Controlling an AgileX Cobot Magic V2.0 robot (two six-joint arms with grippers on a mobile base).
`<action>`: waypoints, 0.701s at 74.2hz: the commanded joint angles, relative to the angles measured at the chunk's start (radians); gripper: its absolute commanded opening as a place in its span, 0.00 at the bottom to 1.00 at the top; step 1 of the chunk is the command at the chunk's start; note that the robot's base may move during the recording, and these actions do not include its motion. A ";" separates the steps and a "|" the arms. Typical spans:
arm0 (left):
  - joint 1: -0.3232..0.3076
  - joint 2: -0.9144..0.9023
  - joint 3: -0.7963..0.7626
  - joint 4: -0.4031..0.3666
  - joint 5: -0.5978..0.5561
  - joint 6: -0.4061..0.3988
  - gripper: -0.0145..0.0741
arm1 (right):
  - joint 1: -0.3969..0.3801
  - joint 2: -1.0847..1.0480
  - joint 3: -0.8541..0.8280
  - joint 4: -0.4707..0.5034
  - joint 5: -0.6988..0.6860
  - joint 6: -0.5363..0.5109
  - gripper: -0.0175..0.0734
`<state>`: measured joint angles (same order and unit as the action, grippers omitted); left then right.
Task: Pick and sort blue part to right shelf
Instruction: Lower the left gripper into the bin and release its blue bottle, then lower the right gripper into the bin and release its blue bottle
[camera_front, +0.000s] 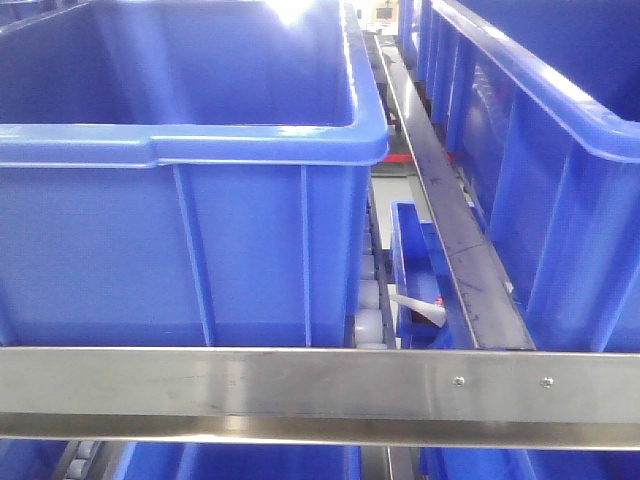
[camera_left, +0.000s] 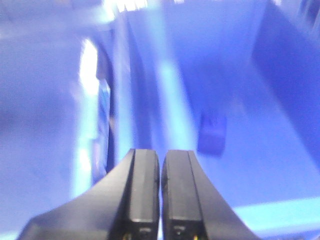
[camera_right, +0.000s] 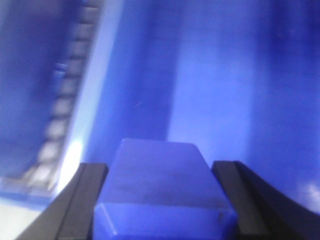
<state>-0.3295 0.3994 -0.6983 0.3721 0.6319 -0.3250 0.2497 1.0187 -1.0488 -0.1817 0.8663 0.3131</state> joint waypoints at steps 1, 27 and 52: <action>0.000 -0.087 0.017 0.025 -0.056 0.002 0.32 | -0.076 0.071 -0.100 -0.026 -0.025 -0.002 0.51; 0.000 -0.261 0.081 0.027 0.036 0.002 0.32 | -0.326 0.359 -0.256 0.166 -0.076 -0.296 0.51; 0.000 -0.261 0.081 0.027 0.037 0.002 0.32 | -0.330 0.688 -0.421 0.182 -0.170 -0.370 0.51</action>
<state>-0.3295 0.1244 -0.5949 0.3812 0.7384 -0.3250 -0.0726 1.6818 -1.4025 0.0000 0.7818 -0.0429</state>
